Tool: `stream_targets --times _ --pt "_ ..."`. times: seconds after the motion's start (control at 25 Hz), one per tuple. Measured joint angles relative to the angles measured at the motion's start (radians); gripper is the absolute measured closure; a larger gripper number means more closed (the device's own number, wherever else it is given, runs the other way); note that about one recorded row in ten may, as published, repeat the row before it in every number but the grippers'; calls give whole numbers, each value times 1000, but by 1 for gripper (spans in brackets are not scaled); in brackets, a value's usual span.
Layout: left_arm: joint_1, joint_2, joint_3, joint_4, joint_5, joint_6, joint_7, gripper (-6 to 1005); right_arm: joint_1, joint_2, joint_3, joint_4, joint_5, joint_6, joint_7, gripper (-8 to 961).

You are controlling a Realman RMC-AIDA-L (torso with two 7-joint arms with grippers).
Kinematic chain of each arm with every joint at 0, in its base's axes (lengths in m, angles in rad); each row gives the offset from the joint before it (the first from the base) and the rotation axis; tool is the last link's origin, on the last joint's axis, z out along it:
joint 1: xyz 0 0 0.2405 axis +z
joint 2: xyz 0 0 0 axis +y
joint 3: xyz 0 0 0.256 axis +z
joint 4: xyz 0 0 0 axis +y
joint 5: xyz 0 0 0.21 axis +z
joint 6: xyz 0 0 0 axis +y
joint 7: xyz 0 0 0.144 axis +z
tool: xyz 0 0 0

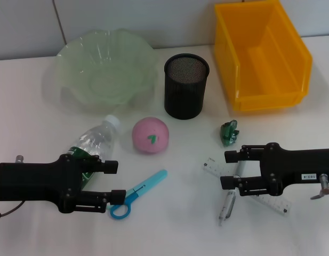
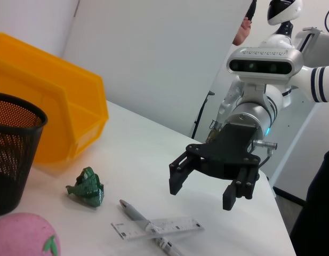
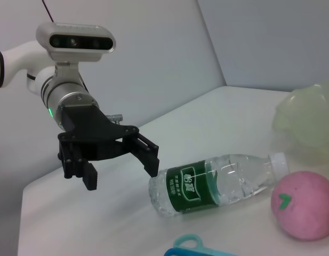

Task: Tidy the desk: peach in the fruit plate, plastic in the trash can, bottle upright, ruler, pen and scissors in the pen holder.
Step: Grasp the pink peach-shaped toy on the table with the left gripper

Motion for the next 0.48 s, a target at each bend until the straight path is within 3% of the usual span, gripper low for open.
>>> stream_targets --times 0.48 --pt "1 5 5 1 0 0 1 206 9 2 0 1 -3 4 0 210"
